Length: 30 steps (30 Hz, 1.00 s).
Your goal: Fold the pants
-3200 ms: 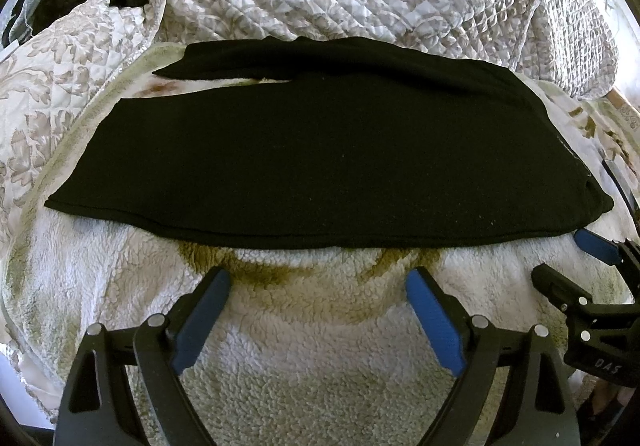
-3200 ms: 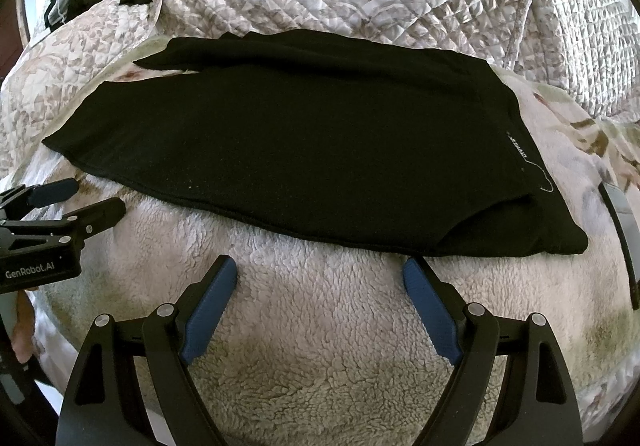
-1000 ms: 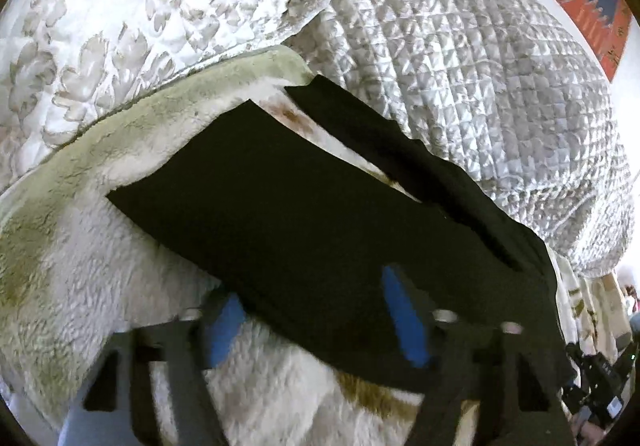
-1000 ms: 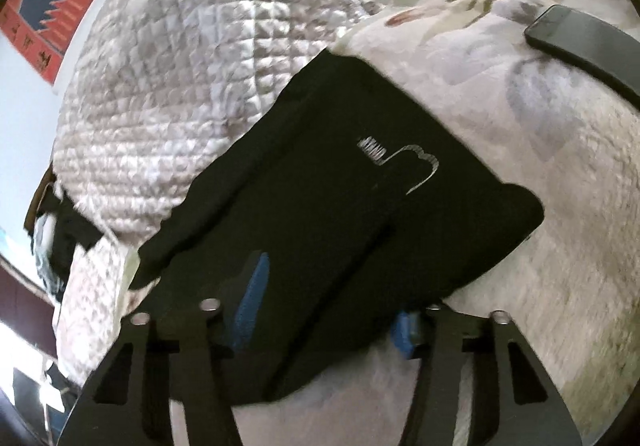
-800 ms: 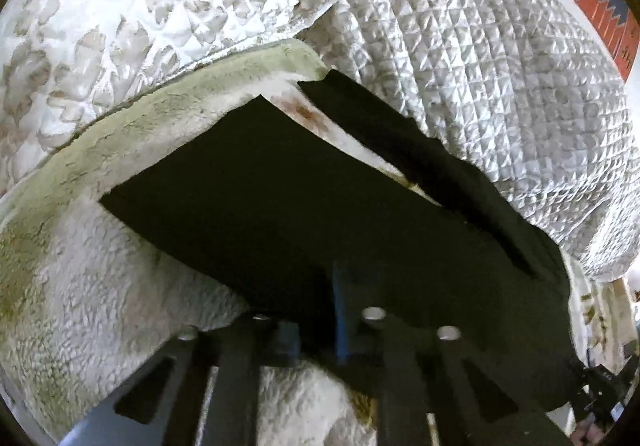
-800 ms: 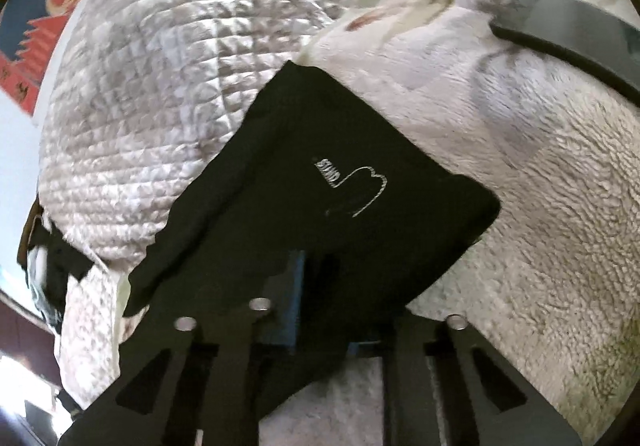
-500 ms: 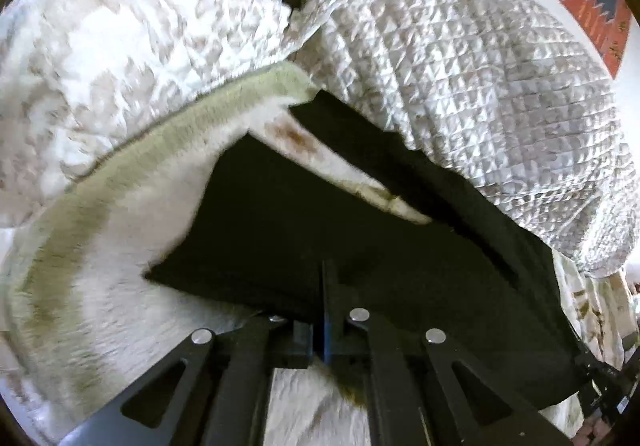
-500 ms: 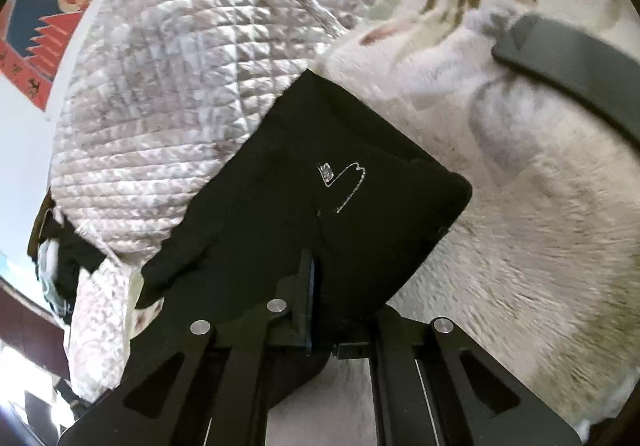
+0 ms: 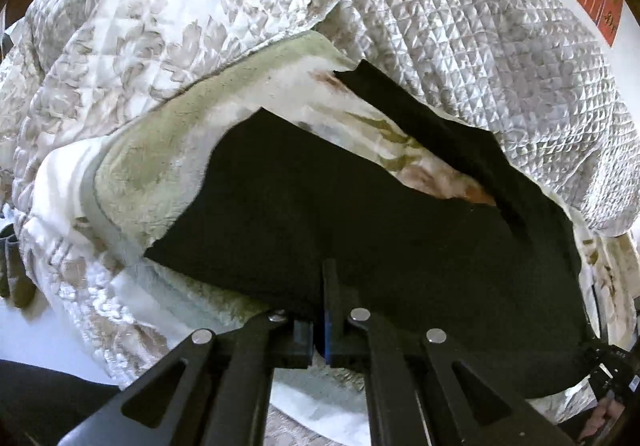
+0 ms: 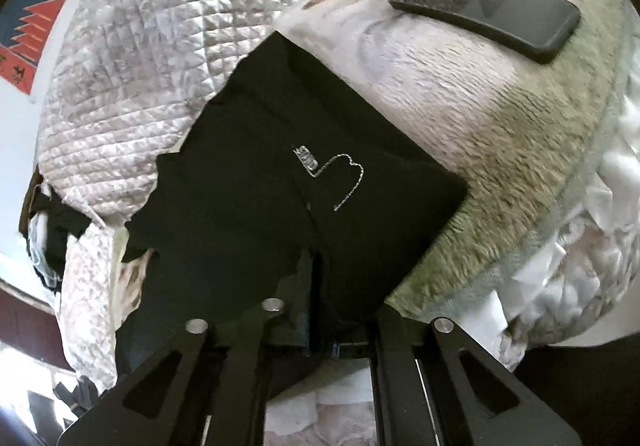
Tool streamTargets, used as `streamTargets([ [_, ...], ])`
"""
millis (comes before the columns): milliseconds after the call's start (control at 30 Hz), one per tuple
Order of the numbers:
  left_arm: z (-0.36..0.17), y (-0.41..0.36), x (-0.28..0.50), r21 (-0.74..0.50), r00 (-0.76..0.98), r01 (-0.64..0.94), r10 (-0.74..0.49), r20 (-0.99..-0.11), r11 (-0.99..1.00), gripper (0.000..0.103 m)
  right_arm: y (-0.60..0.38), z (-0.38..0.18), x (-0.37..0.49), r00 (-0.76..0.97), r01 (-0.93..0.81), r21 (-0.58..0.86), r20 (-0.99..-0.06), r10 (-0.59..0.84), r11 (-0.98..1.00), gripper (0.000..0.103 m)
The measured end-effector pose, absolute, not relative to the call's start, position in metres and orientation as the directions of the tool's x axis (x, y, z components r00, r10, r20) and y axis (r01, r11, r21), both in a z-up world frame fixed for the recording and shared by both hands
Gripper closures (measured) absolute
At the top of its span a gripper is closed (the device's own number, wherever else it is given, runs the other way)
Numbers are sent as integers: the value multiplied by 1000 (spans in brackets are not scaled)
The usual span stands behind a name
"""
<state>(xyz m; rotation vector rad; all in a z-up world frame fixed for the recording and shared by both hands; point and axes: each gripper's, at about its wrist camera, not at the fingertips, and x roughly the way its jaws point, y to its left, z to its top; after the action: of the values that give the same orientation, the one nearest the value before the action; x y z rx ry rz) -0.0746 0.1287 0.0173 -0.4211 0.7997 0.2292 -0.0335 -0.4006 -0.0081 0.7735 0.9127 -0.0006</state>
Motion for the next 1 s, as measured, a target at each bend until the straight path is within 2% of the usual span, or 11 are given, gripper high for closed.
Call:
streamTargets([
  [67,27,132,-82,-243,681,-388,98,-726,889,92,-401,2,-40,631,333,568,-727,271,753,76],
  [267,54,144,-104,-132,669,-516,301,-680,846,90,-414,36,-66,658,411,434,-750,68,802,72],
  [333,62,141,-99,-141,699,-481,281,-658,865,89,-411,46,-66,680,400,392,-733,18,828,72],
  [467,63,120,-71,-161,737,-348,163,-656,924,75,-386,57,-52,724,258,334,-689,47,907,70],
  [533,60,109,-55,-161,731,-295,114,-672,942,74,-371,56,-40,727,179,302,-682,81,936,70],
  [633,51,100,-31,-141,701,-260,86,-708,955,74,-362,42,-19,684,133,278,-720,114,951,70],
  [700,43,98,-21,-113,671,-266,99,-735,957,74,-370,30,-13,624,213,196,-781,21,957,70],
  [767,38,97,-18,-103,660,-270,106,-744,957,74,-389,32,-27,625,293,196,-780,-32,936,69],
  [833,36,97,-19,-91,661,-269,115,-742,959,74,-405,41,-44,622,393,144,-769,-147,908,68],
  [900,35,96,-17,-94,659,-268,111,-744,959,73,-413,47,-53,630,424,159,-759,-164,892,68],
  [1000,37,92,-9,-98,666,-248,97,-740,964,73,-401,52,-47,668,365,166,-732,-134,916,68],
])
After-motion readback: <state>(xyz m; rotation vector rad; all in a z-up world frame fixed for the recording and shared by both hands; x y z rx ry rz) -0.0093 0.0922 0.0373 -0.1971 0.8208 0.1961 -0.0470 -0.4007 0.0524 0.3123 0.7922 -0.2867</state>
